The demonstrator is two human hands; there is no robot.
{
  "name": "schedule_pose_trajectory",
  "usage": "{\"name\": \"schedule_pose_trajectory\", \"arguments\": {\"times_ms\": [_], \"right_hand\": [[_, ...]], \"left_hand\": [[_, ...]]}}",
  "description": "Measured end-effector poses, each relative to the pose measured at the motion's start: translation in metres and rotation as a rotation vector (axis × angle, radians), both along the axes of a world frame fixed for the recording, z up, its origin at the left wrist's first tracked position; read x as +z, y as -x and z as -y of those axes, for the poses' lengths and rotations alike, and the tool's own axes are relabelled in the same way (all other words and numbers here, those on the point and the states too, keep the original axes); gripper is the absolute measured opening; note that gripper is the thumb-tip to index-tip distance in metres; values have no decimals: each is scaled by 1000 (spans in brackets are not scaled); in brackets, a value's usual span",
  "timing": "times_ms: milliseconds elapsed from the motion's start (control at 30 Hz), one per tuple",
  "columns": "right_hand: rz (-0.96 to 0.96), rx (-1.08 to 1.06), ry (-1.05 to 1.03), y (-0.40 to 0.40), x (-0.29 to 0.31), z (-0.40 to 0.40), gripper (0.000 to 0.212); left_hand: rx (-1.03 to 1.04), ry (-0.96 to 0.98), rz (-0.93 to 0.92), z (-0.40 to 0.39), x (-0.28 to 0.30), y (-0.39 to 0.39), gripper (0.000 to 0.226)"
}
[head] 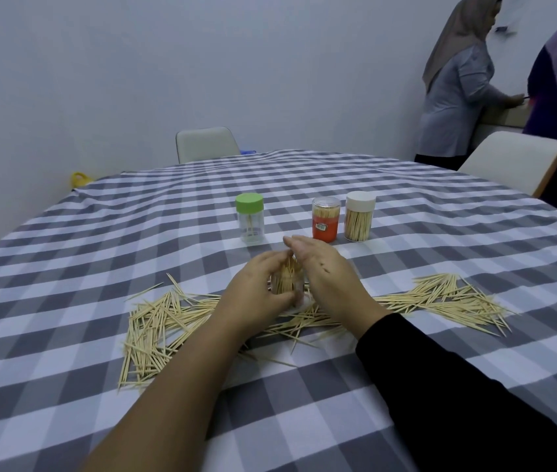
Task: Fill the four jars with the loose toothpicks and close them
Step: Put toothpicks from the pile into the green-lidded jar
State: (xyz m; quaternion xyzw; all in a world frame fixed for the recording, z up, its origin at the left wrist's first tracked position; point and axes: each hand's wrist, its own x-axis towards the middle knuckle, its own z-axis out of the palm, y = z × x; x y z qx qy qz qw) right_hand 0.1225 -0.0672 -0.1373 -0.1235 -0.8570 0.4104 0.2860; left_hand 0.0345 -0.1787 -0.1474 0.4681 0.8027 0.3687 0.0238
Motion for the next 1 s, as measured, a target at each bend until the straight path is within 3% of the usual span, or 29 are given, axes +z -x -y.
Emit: {"name": "schedule_pose_trajectory", "arguments": {"times_ms": [100,200,267,333,500,700,800,1000], "right_hand": [[120,-2,-165,5,-5,1,43],[136,-9,-58,5,-2,5,46],[106,-2,3,3,3,6,46],[83,-17,29,0,11,4,46],[126,-108,13,-22,30,-14,40],[455,-183,-143,-79,34,-55,38],[641,-216,-235,-112,33,-76,40],[847,-278,-358,-155,26,-98,47]], "left_hand": [[-8,-33,8,1,0,-2,72],[42,-26,106,1,-1,0,98],[38,-19,127,1,-1,0,102],[38,-31,85,1,-1,-4,100],[52,-108,-215,1,5,-14,84],[-74,-220,-418,-9,12,-34,56],[-165,-95,-418,-17,18,-55,43],[-150,404,-419,-42,17,-87,52]]}}
